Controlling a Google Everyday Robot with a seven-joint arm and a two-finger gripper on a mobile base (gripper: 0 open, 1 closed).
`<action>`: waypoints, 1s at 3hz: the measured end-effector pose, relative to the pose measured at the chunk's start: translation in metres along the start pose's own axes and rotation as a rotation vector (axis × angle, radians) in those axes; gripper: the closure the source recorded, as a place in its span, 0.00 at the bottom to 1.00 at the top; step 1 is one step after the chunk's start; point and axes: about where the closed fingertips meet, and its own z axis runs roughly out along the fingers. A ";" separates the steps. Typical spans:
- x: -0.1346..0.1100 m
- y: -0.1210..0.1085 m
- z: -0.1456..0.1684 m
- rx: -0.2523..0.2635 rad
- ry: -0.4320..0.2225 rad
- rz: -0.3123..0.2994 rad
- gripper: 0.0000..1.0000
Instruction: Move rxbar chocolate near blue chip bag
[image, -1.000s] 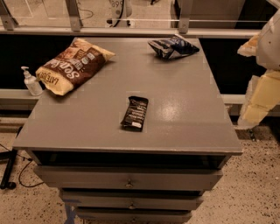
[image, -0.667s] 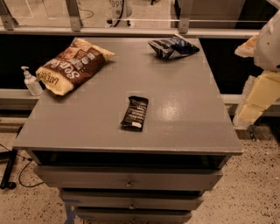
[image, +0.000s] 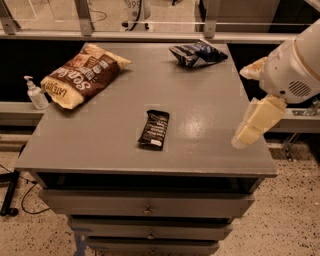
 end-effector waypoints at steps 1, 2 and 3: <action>-0.020 0.002 0.033 -0.034 -0.103 0.007 0.00; -0.045 0.009 0.060 -0.079 -0.163 0.008 0.00; -0.047 0.009 0.062 -0.081 -0.168 0.008 0.00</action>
Offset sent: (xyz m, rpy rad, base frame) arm 0.0274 0.1038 -0.0472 0.2477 0.0514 0.0953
